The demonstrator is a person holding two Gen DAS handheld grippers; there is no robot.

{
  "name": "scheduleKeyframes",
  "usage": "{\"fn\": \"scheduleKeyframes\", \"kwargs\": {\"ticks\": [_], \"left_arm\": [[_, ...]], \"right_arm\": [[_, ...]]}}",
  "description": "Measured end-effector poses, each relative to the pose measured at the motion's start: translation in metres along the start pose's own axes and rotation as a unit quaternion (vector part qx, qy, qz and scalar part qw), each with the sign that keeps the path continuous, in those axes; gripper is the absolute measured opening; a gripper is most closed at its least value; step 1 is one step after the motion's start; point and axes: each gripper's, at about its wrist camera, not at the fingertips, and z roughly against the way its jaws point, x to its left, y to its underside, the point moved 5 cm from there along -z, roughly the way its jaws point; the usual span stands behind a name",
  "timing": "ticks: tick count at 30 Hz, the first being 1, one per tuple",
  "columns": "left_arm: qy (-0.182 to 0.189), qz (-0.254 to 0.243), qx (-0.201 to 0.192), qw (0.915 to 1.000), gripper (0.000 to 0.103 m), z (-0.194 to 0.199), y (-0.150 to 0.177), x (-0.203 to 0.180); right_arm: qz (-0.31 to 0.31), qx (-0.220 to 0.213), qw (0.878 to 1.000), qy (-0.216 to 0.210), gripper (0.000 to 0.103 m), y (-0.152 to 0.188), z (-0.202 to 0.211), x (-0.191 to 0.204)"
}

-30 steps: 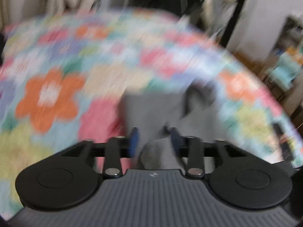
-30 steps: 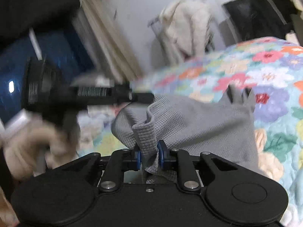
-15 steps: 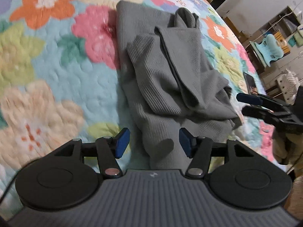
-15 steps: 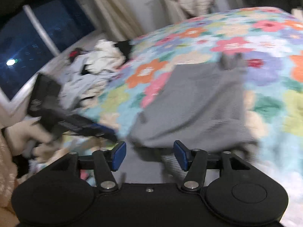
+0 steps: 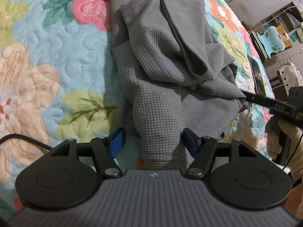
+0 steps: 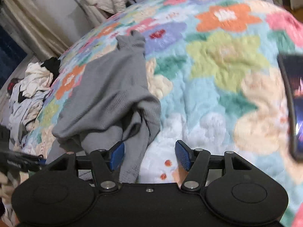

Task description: Fold clothes

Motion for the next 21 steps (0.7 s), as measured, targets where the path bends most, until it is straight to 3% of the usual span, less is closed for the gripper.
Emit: {"fn": "scheduleKeyframes", "kwargs": {"ticks": [4, 7, 11, 14, 16, 21], "left_arm": [[0.008, 0.022, 0.006, 0.9997, 0.068, -0.001, -0.002, 0.005], [0.018, 0.034, 0.012, 0.9992, 0.077, -0.003, -0.002, 0.006], [0.023, 0.038, 0.012, 0.9989, 0.080, -0.006, -0.003, 0.006], [0.033, 0.029, 0.006, 0.9990, 0.072, -0.005, -0.002, 0.003], [0.050, 0.024, 0.006, 0.9985, 0.061, -0.004, 0.000, 0.000], [0.052, 0.019, 0.007, 0.9984, 0.062, -0.008, 0.001, -0.003]], "right_arm": [[-0.002, 0.008, 1.000, -0.029, 0.069, 0.006, -0.005, 0.006], [0.013, 0.013, 0.999, -0.041, 0.069, 0.009, -0.004, 0.010], [-0.004, 0.015, 0.997, -0.076, 0.069, 0.007, 0.001, 0.010], [-0.026, 0.016, 0.994, -0.102, 0.069, 0.004, 0.004, 0.010], [-0.031, 0.015, 0.994, -0.105, 0.069, 0.002, 0.006, 0.010], [-0.076, 0.015, 0.988, -0.136, 0.073, 0.001, 0.007, 0.004]]}}
